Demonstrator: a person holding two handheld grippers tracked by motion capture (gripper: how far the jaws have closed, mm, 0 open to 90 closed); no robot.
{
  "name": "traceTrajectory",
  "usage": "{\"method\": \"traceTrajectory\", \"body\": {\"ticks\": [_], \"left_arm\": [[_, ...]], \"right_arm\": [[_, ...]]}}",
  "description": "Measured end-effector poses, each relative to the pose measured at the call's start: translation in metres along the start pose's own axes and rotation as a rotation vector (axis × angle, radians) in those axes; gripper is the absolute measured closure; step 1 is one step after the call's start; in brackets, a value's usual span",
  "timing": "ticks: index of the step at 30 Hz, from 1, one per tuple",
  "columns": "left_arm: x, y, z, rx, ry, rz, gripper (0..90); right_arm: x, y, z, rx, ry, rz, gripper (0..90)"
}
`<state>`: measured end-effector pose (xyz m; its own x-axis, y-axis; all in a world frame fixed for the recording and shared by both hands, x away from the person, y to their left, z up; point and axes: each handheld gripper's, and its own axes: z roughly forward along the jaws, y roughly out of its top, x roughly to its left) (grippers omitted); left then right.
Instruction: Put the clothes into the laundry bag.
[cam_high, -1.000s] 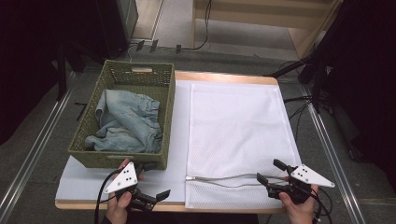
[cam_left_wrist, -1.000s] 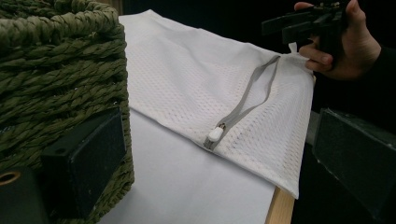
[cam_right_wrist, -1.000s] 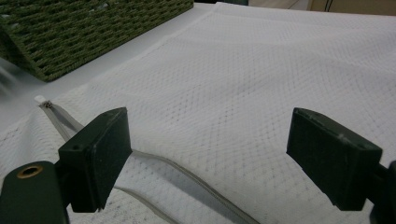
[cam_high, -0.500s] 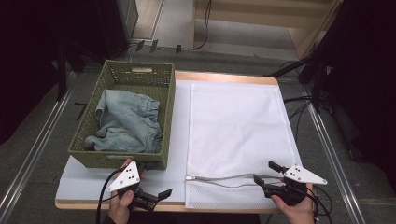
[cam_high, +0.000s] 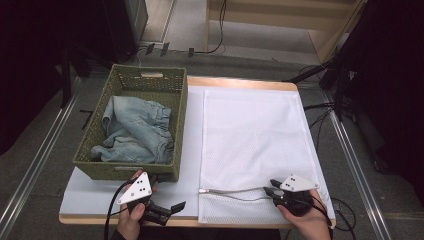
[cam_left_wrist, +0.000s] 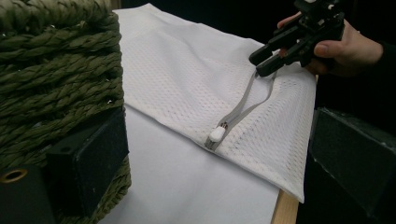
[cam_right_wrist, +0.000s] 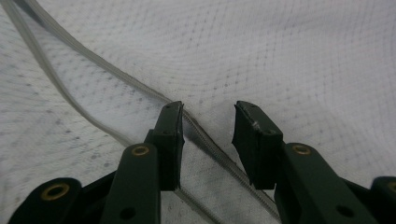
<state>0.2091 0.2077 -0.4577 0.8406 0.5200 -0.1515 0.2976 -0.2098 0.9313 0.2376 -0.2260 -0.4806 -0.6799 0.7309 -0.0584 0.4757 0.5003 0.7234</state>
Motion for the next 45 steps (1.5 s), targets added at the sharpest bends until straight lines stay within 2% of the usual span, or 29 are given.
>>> {"method": "traceTrajectory", "body": {"ticks": [2,4,6,7,8,9,10,11,13,16,17,18,20,21,23,24,25,28,29,33,35,36,37,38,39,41,42,45], "left_arm": [[0.000,0.000,-0.001,0.001,0.006,-0.003,5.0],[0.000,0.000,-0.001,0.000,0.007,-0.005,5.0],[0.000,0.000,0.000,0.002,0.005,0.000,5.0],[0.000,-0.001,0.000,0.003,0.005,0.000,5.0],[0.000,-0.001,0.000,0.003,0.005,0.000,5.0],[0.000,-0.001,0.000,0.004,0.007,-0.002,5.0],[0.000,-0.001,0.001,0.005,0.008,-0.003,5.0],[0.000,-0.001,0.001,0.004,0.009,-0.005,5.0],[0.000,-0.001,0.001,0.004,0.009,-0.006,5.0],[0.000,-0.001,0.001,0.004,0.009,-0.005,5.0],[0.001,-0.001,0.000,0.004,0.009,-0.006,5.0],[0.001,-0.001,0.000,0.004,0.009,-0.006,5.0],[0.001,-0.001,-0.001,0.003,0.013,-0.008,5.1],[0.001,-0.001,-0.001,0.003,0.013,-0.008,5.1],[0.001,-0.001,0.000,0.004,0.011,-0.006,5.0],[0.000,-0.001,0.000,0.004,0.008,-0.005,5.0],[0.000,-0.001,0.000,0.005,0.009,-0.004,5.1],[-0.001,-0.001,0.000,0.005,0.008,0.000,5.0],[-0.001,-0.001,0.001,0.004,0.007,0.000,5.1],[-0.001,-0.001,0.002,0.004,0.003,-0.003,5.1],[-0.001,-0.001,0.002,0.009,0.004,0.001,5.1],[-0.001,-0.001,0.003,0.012,0.003,0.001,5.1],[-0.001,-0.001,0.003,0.012,0.006,0.001,5.1],[-0.001,-0.001,0.003,0.012,0.006,0.001,5.1],[-0.001,-0.001,0.003,0.013,0.006,0.001,5.1],[-0.001,-0.002,0.003,0.012,0.005,-0.001,5.2],[-0.001,-0.002,0.004,0.012,0.004,-0.001,5.2],[-0.002,-0.002,0.004,0.014,0.002,0.000,5.2]], "right_arm": [[-0.001,0.003,0.002,0.004,0.011,0.005,76.7],[-0.001,0.008,0.003,0.025,-0.008,-0.001,89.8],[-0.001,0.010,0.002,0.008,-0.021,-0.001,90.0],[-0.002,0.014,-0.005,-0.070,-0.037,0.007,90.0],[-0.002,0.014,-0.005,-0.070,-0.037,0.007,90.0],[-0.006,0.020,-0.017,-0.195,-0.039,0.050,90.0],[-0.010,0.023,-0.022,-0.239,-0.047,0.077,90.0],[-0.012,0.025,-0.022,-0.244,-0.056,0.088,90.0],[-0.014,0.025,-0.019,-0.235,-0.062,0.089,89.9],[-0.016,0.020,-0.006,-0.178,-0.064,0.103,88.6],[-0.014,0.016,-0.001,-0.150,-0.062,0.089,84.3],[-0.014,0.016,-0.001,-0.150,-0.062,0.089,84.3],[-0.011,0.015,-0.001,-0.150,-0.056,0.069,76.7],[-0.011,0.015,-0.001,-0.150,-0.056,0.069,76.7],[-0.011,0.013,-0.002,-0.152,-0.075,0.056,69.7],[-0.011,0.013,-0.002,-0.152,-0.075,0.056,69.7],[-0.011,0.010,-0.002,-0.144,-0.103,0.049,65.0],[-0.013,0.008,-0.003,-0.139,-0.096,0.044,59.4],[-0.012,0.007,-0.003,-0.124,-0.080,0.030,56.4],[-0.009,0.007,0.000,-0.094,-0.102,0.012,53.2],[-0.010,0.008,0.006,-0.046,-0.094,0.027,55.3],[-0.010,0.008,0.006,-0.046,-0.094,0.027,55.3],[-0.012,0.008,0.011,-0.007,-0.079,0.046,59.6],[-0.013,0.008,0.012,-0.005,-0.065,0.070,63.1],[-0.013,0.008,0.012,-0.005,-0.065,0.070,63.1],[-0.018,0.011,0.013,0.009,-0.023,0.122,72.5],[-0.019,0.013,0.013,0.027,-0.030,0.114,85.1],[-0.017,0.016,0.011,0.034,-0.041,0.088,88.9]]}}
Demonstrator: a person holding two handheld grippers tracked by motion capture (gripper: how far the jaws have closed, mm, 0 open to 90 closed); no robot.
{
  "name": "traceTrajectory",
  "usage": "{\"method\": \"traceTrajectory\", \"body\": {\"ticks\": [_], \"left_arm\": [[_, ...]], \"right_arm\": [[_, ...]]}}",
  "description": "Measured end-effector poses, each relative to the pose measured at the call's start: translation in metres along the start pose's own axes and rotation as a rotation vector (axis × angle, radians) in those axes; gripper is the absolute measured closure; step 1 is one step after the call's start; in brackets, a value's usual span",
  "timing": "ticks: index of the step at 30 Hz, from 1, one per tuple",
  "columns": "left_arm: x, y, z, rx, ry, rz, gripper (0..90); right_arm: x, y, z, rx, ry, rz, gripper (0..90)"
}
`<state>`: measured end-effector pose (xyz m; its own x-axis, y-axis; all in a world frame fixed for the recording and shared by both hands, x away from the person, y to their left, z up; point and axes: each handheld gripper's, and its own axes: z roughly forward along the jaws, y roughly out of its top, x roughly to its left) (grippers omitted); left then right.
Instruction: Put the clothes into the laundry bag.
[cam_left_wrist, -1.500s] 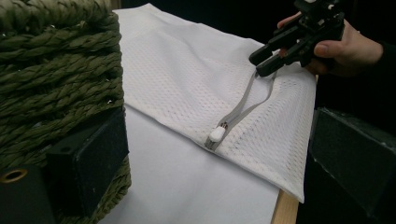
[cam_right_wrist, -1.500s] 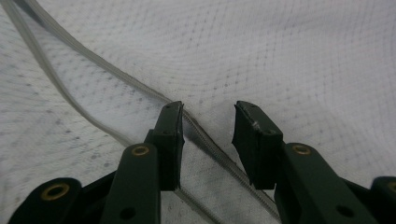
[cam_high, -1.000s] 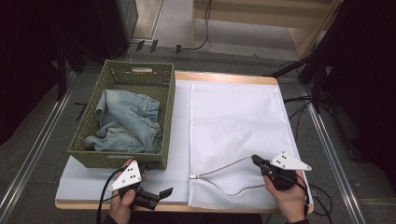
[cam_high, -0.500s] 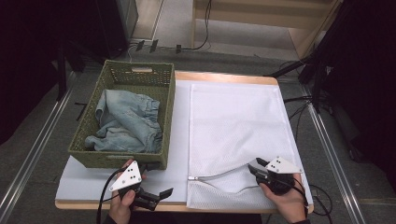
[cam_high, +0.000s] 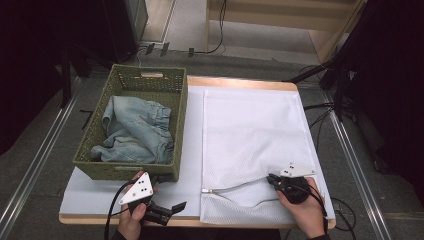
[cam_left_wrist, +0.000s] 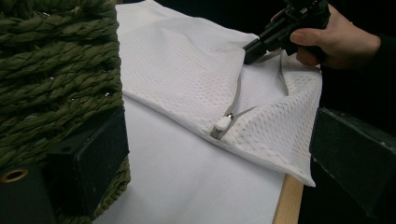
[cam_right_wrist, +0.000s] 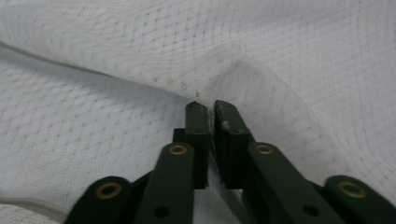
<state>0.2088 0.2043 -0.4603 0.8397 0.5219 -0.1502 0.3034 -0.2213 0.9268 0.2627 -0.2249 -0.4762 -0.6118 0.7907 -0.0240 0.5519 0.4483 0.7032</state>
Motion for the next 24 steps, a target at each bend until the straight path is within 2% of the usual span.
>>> {"method": "traceTrajectory", "body": {"ticks": [1,2,3,4,5,7,8,9,10,12,16,18,19,20,21,24], "left_arm": [[0.000,0.000,0.000,-0.002,0.000,0.001,5.2],[0.000,0.000,0.000,-0.002,0.000,0.001,5.2],[0.000,0.000,0.000,-0.002,0.001,0.001,5.2],[0.001,-0.001,0.000,-0.004,0.000,-0.001,5.2],[0.001,-0.001,0.000,-0.002,0.003,-0.003,5.2],[0.001,-0.001,0.000,-0.003,0.002,-0.002,5.2],[0.000,-0.001,0.000,-0.002,0.003,-0.001,5.2],[0.000,0.000,0.000,0.000,0.003,0.000,5.3],[0.000,0.000,0.000,0.003,0.005,0.000,5.2],[0.000,0.000,0.000,0.001,0.004,0.002,5.3],[0.001,0.000,-0.001,-0.004,0.005,-0.001,5.3],[0.001,0.000,-0.001,-0.005,0.006,-0.003,5.3],[0.001,0.000,-0.001,-0.004,0.005,-0.001,5.3],[0.001,0.000,-0.001,-0.005,0.004,0.000,5.3],[0.000,0.000,-0.001,-0.004,0.004,0.003,5.4],[0.000,0.000,0.000,0.001,0.003,0.004,5.5]], "right_arm": [[0.002,0.002,-0.005,-0.042,-0.009,-0.011,89.2],[0.002,0.007,-0.019,-0.155,-0.007,-0.016,89.2],[0.002,0.007,-0.019,-0.155,-0.007,-0.016,89.2],[-0.001,0.011,-0.036,-0.293,0.056,-0.001,88.5],[-0.003,0.011,-0.042,-0.344,0.091,0.007,88.2],[-0.004,0.010,-0.044,-0.365,0.100,0.025,88.0],[-0.005,0.006,-0.040,-0.332,0.100,0.037,87.4],[-0.005,0.006,-0.040,-0.332,0.100,0.037,87.4],[-0.005,-0.001,-0.033,-0.298,0.090,0.037,87.3],[-0.006,-0.007,-0.029,-0.274,0.092,0.037,85.7],[-0.006,-0.011,-0.033,-0.276,0.087,0.036,82.3],[-0.007,-0.012,-0.037,-0.291,0.075,0.040,76.7],[-0.007,-0.014,-0.039,-0.283,0.075,0.048,70.2],[-0.007,-0.014,-0.039,-0.283,0.075,0.048,70.2],[-0.007,-0.015,-0.039,-0.266,0.086,0.043,69.9],[-0.005,-0.018,-0.031,-0.165,0.151,0.036,67.5]]}}
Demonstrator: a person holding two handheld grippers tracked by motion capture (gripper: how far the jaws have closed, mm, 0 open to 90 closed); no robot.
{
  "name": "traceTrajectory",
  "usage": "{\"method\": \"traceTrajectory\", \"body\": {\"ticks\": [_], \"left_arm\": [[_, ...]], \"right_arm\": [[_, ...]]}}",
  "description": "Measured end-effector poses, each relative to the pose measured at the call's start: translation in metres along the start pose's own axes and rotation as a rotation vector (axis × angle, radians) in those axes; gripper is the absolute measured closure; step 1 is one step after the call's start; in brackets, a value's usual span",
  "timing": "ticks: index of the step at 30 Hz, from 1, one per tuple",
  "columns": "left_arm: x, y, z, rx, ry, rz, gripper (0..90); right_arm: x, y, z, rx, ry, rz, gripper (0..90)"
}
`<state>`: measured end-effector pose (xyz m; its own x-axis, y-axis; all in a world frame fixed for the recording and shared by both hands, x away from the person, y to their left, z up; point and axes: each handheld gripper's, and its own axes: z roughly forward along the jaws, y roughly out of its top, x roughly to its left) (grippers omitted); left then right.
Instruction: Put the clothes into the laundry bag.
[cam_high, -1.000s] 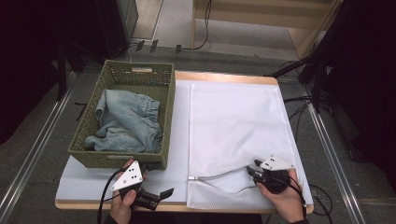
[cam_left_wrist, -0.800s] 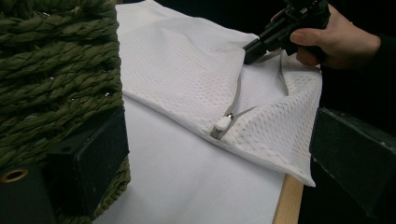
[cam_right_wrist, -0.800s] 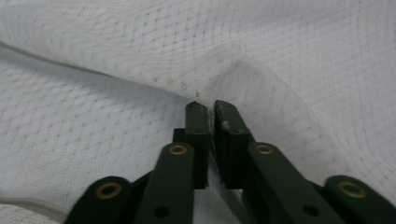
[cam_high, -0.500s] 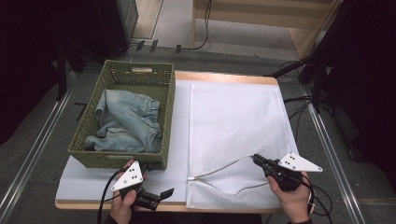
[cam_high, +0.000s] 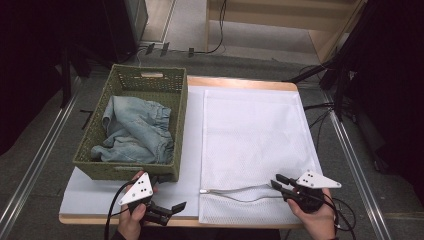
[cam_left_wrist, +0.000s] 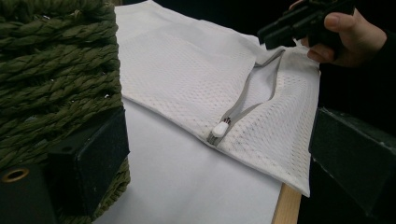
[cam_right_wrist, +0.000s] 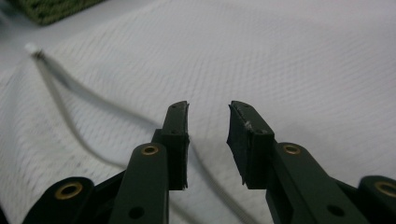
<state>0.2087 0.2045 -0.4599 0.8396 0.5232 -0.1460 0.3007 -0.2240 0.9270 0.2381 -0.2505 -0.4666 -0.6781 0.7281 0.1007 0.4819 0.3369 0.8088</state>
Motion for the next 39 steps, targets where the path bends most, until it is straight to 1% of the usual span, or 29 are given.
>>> {"method": "traceTrajectory", "body": {"ticks": [1,2,3,4,7,8,10,11,12,13,14,15,16,17,18,20,21,22,23,24,26,29,32,33,34,35,36,37,39], "left_arm": [[0.000,0.000,0.000,-0.001,0.000,-0.002,5.5],[0.000,0.000,0.001,-0.002,-0.002,-0.003,5.5],[0.000,0.000,0.001,-0.001,0.000,-0.003,5.5],[0.000,0.000,0.001,0.000,0.000,-0.002,5.5],[0.000,0.000,0.001,0.002,0.002,0.001,5.5],[0.000,0.000,0.002,0.001,0.000,0.001,5.5],[0.000,0.000,0.002,0.001,0.001,0.000,5.5],[0.000,0.000,0.002,0.001,0.001,0.000,5.6],[0.000,0.000,0.002,0.001,0.000,0.001,5.6],[0.000,0.000,0.002,0.003,0.002,0.003,5.6],[-0.001,0.000,0.002,0.001,0.002,0.002,5.6],[-0.001,0.000,0.001,0.001,0.000,0.002,5.6],[0.000,0.000,0.001,0.001,0.001,0.002,5.6],[0.000,0.000,0.001,0.004,0.002,0.002,5.6],[0.000,0.000,0.001,0.002,0.001,0.000,5.6],[0.001,-0.001,0.001,0.000,0.001,0.000,5.6],[0.001,-0.001,0.001,0.003,0.003,0.002,5.6],[0.001,-0.001,0.001,0.004,0.002,0.002,5.6],[0.000,-0.001,0.001,0.002,0.001,0.003,5.6],[0.000,-0.001,0.002,0.002,0.000,0.001,5.6],[-0.001,-0.001,0.003,0.007,0.000,0.000,5.6],[-0.001,-0.001,0.004,0.012,0.000,0.004,5.6],[-0.001,-0.001,0.004,0.010,0.000,0.002,5.6],[-0.001,-0.001,0.003,0.007,0.002,-0.001,5.6],[-0.001,-0.001,0.003,0.006,0.002,-0.002,5.6],[-0.001,-0.001,0.003,0.006,0.000,-0.002,5.6],[-0.001,-0.001,0.002,0.007,0.000,-0.001,5.6],[-0.001,-0.001,0.002,0.007,0.001,0.001,5.6],[-0.001,-0.001,0.002,0.006,0.001,0.002,5.6]], "right_arm": [[0.000,-0.002,0.004,0.031,0.005,0.001,67.3],[0.000,-0.005,0.011,0.080,-0.006,0.014,67.3],[0.000,-0.005,0.011,0.080,-0.006,0.014,67.3],[-0.001,-0.007,0.017,0.119,-0.018,0.014,67.4],[-0.001,-0.006,0.018,0.119,-0.025,0.017,66.5],[0.000,-0.005,0.019,0.122,-0.035,0.016,67.8],[0.005,-0.004,0.022,0.123,-0.090,-0.007,74.4],[0.008,-0.003,0.022,0.134,-0.120,-0.021,79.3],[0.011,0.000,0.023,0.149,-0.152,-0.067,89.6],[0.011,0.000,0.023,0.149,-0.152,-0.067,89.6],[0.012,0.004,0.022,0.127,-0.153,-0.074,90.0],[0.012,0.004,0.022,0.127,-0.153,-0.074,90.0],[0.012,0.008,0.018,0.058,-0.150,-0.072,90.0],[0.011,0.010,0.014,0.013,-0.144,-0.064,90.0],[0.011,0.010,0.014,0.013,-0.144,-0.064,90.0],[0.006,0.012,0.009,-0.074,-0.127,-0.014,90.0],[0.003,0.011,0.008,-0.104,-0.121,0.015,90.0],[0.001,0.010,0.009,-0.114,-0.152,0.019,90.0],[-0.001,0.007,0.014,-0.086,-0.252,0.003,90.0],[-0.001,0.007,0.014,-0.086,-0.252,0.003,90.0],[-0.007,0.005,0.023,-0.058,-0.317,0.038,90.0],[-0.007,0.006,0.029,-0.037,-0.313,0.022,88.3],[-0.006,0.003,0.037,0.030,-0.304,-0.007,82.4],[-0.007,0.003,0.037,0.049,-0.276,0.016,79.2],[-0.007,0.004,0.036,0.052,-0.267,0.030,77.0],[-0.007,0.004,0.036,0.052,-0.267,0.030,77.0],[-0.009,0.004,0.036,0.064,-0.230,0.054,69.6],[-0.009,0.004,0.036,0.064,-0.230,0.054,69.6],[-0.012,0.005,0.037,0.082,-0.202,0.089,62.4]]}}
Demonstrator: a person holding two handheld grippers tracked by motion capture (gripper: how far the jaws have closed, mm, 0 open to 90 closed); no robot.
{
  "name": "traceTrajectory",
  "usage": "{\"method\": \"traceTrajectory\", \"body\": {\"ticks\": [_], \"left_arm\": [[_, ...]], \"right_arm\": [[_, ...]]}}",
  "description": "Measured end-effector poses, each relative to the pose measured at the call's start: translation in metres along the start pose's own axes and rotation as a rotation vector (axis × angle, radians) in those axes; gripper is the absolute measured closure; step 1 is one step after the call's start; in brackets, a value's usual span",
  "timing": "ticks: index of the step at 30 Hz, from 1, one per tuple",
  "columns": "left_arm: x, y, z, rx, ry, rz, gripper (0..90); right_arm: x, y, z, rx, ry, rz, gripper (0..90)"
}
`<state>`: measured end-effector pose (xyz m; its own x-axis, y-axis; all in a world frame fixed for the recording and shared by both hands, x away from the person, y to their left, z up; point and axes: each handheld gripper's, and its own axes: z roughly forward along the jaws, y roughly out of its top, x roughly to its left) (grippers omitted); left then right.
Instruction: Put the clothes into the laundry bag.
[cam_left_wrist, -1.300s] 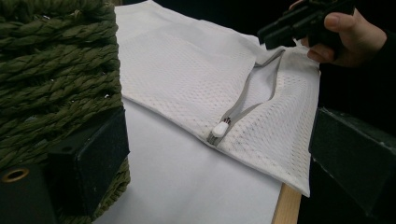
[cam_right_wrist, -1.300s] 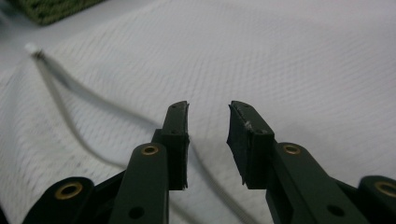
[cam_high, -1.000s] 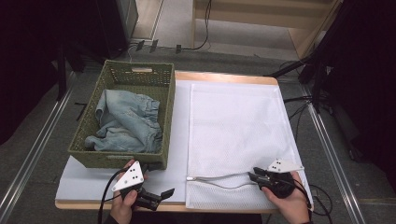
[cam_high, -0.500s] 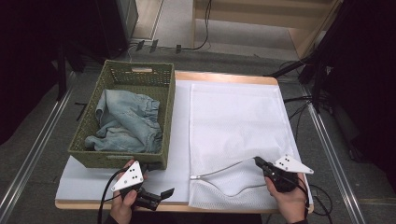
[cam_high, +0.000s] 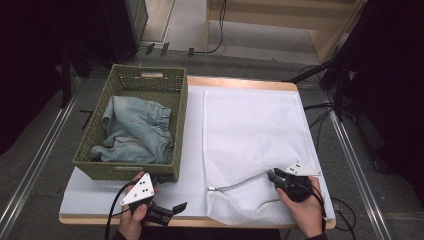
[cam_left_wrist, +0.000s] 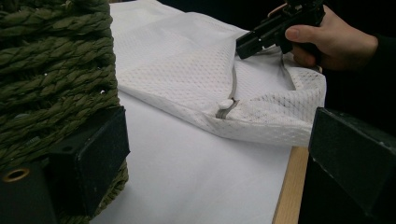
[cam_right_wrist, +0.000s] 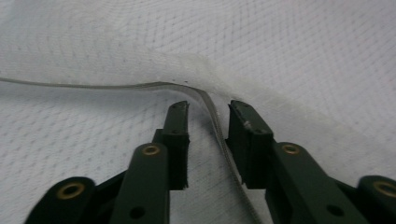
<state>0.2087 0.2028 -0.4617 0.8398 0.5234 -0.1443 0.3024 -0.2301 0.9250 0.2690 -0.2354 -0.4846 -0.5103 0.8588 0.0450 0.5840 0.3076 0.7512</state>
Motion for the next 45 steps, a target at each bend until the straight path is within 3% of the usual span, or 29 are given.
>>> {"method": "traceTrajectory", "body": {"ticks": [4,5,6,7,12,13,14,15,17,18,21,24,27,29,31,32,33,38,39,41,45], "left_arm": [[0.000,0.000,0.000,0.000,0.000,0.001,5.6],[0.000,0.000,0.000,0.001,0.001,0.003,5.6],[0.000,0.000,0.000,0.001,0.001,0.003,5.6],[0.000,0.000,0.000,-0.001,0.002,0.001,5.6],[-0.001,0.000,0.002,0.004,0.001,0.000,5.6],[-0.001,0.000,0.002,0.005,-0.001,0.002,5.6],[-0.001,0.000,0.003,0.006,-0.002,0.003,5.6],[-0.002,0.000,0.003,0.007,-0.001,0.004,5.6],[-0.003,0.000,0.004,0.006,-0.002,0.002,5.7],[-0.003,0.000,0.004,0.006,-0.002,0.003,5.6],[-0.001,0.000,0.002,0.005,0.000,0.002,5.7],[0.001,-0.001,0.000,-0.003,0.005,-0.008,6.1],[0.001,-0.001,0.000,0.001,0.003,-0.005,6.9],[0.000,-0.001,0.001,0.003,0.005,-0.002,6.9],[-0.001,-0.001,0.002,0.003,0.002,-0.001,6.9],[-0.002,-0.001,0.003,0.003,0.000,0.000,6.9],[-0.002,0.000,0.003,0.005,0.000,0.003,6.9],[-0.001,-0.001,0.001,0.000,0.003,-0.003,6.9],[0.000,-0.001,0.000,-0.002,0.003,-0.004,6.9],[0.000,-0.001,0.000,-0.003,0.005,-0.006,6.9],[-0.001,-0.001,0.000,0.002,0.003,0.001,6.9]], "right_arm": [[-0.001,0.002,-0.001,0.017,-0.061,-0.002,59.3],[-0.002,0.002,-0.001,0.027,-0.063,-0.001,58.7],[-0.003,0.003,-0.002,0.048,-0.022,0.011,57.3],[-0.003,0.004,-0.002,0.061,-0.011,0.002,55.8],[0.000,0.009,-0.001,0.105,-0.027,-0.009,57.8],[0.000,0.011,0.000,0.122,-0.022,-0.007,60.1],[-0.001,0.015,0.002,0.133,-0.025,-0.023,70.7],[-0.001,0.015,0.002,0.133,-0.025,-0.023,70.7],[0.000,0.018,0.003,0.142,-0.018,-0.051,87.5],[0.001,0.019,0.003,0.145,-0.028,-0.068,89.8],[0.002,0.019,0.000,0.086,-0.016,-0.072,90.0],[-0.005,0.023,-0.014,-0.078,0.001,-0.024,90.0],[-0.013,0.026,-0.024,-0.212,-0.042,0.001,90.0],[-0.015,0.026,-0.024,-0.235,-0.093,0.017,90.0],[-0.016,0.025,-0.016,-0.215,-0.147,0.017,90.0],[-0.016,0.025,-0.016,-0.215,-0.147,0.017,90.0],[-0.016,0.022,-0.004,-0.156,-0.152,0.005,90.0],[-0.017,0.018,0.006,-0.092,-0.136,0.004,89.4],[-0.018,0.017,0.008,-0.072,-0.111,0.007,88.3],[-0.018,0.016,0.009,-0.064,-0.099,0.006,83.5],[-0.016,0.016,0.015,-0.042,-0.107,0.004,63.0]]}}
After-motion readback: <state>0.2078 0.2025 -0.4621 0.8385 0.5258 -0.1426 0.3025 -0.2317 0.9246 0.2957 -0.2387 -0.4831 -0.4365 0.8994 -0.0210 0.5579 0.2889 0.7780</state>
